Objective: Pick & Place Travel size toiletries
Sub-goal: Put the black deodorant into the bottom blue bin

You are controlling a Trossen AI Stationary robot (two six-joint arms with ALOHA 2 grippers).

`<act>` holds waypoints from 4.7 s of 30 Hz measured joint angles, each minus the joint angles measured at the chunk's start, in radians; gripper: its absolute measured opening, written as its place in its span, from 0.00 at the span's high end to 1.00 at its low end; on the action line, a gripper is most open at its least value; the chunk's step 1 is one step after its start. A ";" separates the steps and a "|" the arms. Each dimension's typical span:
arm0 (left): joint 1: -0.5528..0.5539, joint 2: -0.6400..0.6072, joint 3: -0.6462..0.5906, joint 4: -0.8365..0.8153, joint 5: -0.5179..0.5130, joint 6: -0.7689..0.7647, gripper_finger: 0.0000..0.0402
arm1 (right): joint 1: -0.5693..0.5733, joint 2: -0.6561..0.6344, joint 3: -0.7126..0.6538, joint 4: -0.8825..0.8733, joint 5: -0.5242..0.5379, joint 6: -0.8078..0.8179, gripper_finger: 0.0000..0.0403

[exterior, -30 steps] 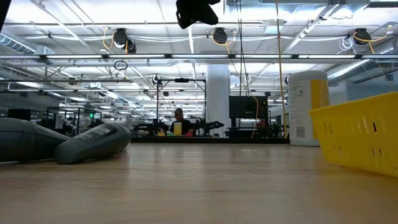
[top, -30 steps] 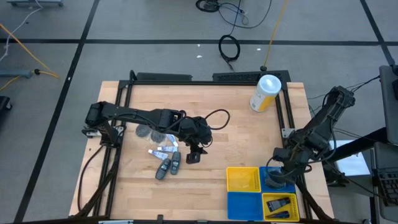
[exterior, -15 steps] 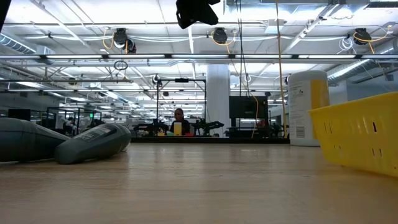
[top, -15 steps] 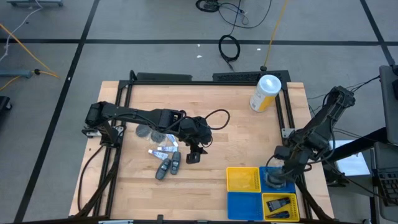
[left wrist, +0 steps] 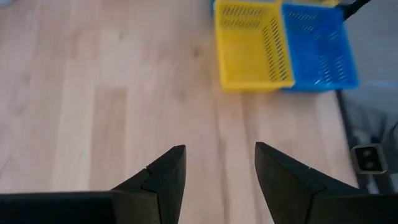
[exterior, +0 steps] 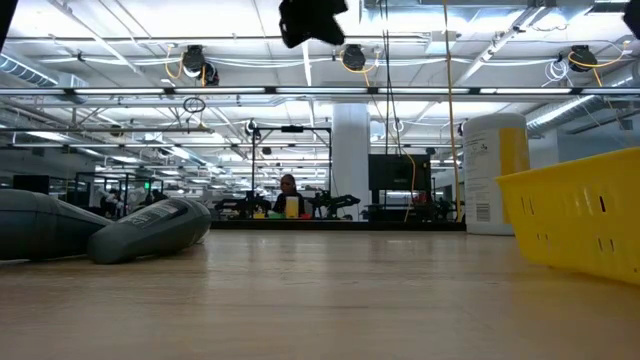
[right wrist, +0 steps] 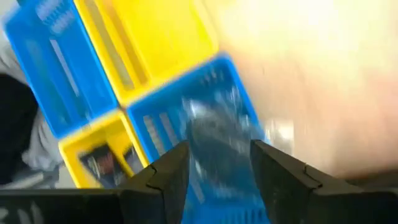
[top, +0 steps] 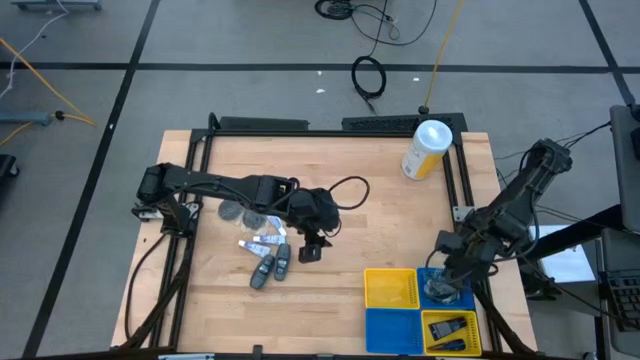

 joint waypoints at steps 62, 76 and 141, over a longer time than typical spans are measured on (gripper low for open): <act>-0.177 0.000 -0.490 0.002 -0.139 -1.125 0.18 | -0.319 0.028 -0.150 0.706 0.436 -0.796 0.60; -0.177 0.111 -0.517 0.046 -0.171 -1.215 0.28 | -0.319 0.028 -0.150 0.705 0.436 -0.799 0.60; -0.032 0.128 0.018 0.828 0.154 0.247 0.52 | -0.320 0.028 -0.150 1.057 0.441 -1.267 0.55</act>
